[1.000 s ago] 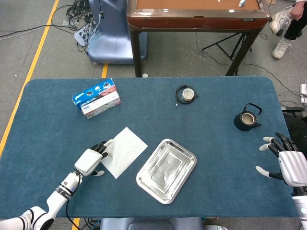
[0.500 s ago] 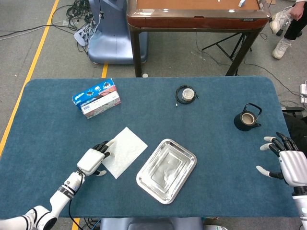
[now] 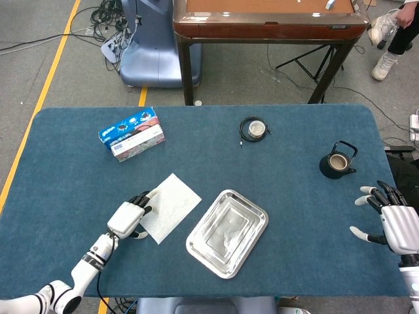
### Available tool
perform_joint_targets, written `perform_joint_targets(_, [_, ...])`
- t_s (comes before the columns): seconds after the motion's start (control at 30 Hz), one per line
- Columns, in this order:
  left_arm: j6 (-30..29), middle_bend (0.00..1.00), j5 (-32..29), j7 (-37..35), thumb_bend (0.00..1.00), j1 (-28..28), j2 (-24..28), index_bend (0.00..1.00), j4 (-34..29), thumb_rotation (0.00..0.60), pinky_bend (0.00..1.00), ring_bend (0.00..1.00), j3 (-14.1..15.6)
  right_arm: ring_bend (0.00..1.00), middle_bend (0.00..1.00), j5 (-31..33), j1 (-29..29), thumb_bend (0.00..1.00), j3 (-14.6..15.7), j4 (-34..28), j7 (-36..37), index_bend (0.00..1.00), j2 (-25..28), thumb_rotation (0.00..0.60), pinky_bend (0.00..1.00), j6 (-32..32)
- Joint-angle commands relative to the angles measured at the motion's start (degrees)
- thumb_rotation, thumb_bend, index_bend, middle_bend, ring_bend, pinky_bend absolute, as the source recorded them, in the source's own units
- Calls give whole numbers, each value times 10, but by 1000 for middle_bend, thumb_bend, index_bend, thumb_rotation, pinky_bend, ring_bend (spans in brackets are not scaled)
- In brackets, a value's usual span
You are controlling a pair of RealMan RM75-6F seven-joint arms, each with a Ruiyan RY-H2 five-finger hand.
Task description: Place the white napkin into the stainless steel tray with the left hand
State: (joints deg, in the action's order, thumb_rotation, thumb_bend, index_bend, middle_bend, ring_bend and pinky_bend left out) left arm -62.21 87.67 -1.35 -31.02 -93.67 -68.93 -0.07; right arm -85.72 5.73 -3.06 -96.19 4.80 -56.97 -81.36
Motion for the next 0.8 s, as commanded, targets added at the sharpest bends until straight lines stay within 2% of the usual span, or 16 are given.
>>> perform_joint_targets(0.03, [0,1,0,-1,142,-1,-1,355,-1,600,170,0,0,88,253,0,0,38,0,0,0,411,0,600,116,0])
perform_joint_targets(0.53, [-11,1,5,-9,258,-1,-15,385,14,600,170,0,0,88,253,0,0,38,0,0,1,411,0,600,116,0])
perform_joint_targets(0.8, [-15,1,7,-9,361,0,-18,412,18,600,170,0,1,88,252,1,1,38,0,0,1,411,0,600,116,2])
